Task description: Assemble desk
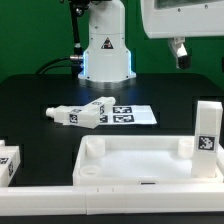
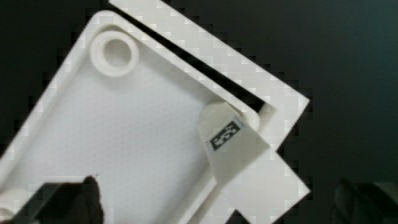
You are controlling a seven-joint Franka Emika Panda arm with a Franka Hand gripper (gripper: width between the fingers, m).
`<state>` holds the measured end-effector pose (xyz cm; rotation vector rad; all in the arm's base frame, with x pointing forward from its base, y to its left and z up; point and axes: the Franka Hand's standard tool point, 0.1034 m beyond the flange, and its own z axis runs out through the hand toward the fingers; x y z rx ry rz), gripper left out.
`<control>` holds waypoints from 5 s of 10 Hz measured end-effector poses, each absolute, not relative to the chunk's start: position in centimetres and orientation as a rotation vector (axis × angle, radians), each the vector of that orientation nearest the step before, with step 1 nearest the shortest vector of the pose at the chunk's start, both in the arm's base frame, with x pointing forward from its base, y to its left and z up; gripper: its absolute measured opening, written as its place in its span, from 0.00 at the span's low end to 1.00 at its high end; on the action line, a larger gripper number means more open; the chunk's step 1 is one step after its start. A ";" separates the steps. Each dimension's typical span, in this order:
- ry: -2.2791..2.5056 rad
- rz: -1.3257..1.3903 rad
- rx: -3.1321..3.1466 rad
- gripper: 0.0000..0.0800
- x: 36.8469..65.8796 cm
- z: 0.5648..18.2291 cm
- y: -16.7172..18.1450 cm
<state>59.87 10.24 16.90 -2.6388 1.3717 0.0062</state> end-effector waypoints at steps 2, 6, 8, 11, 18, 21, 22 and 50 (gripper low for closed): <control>1.199 -0.009 -2.723 0.81 59.9 16.8 10.2; 0.592 -0.026 -2.996 0.81 56.0 13.6 7.7; 0.365 -0.034 -3.065 0.81 54.8 12.3 6.8; 0.152 -0.035 -3.085 0.81 54.7 12.3 6.7; -0.938 -0.012 -2.987 0.81 50.2 8.2 0.0; -1.186 0.011 -2.934 0.81 49.1 7.3 -0.2; -1.311 0.060 -2.908 0.81 47.3 6.2 0.2; -1.347 1.567 -2.785 0.81 36.7 0.9 -4.4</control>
Offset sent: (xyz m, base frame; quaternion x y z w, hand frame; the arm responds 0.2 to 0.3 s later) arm -0.0406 -0.0246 -0.0358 -0.0247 0.0300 -0.2813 0.9588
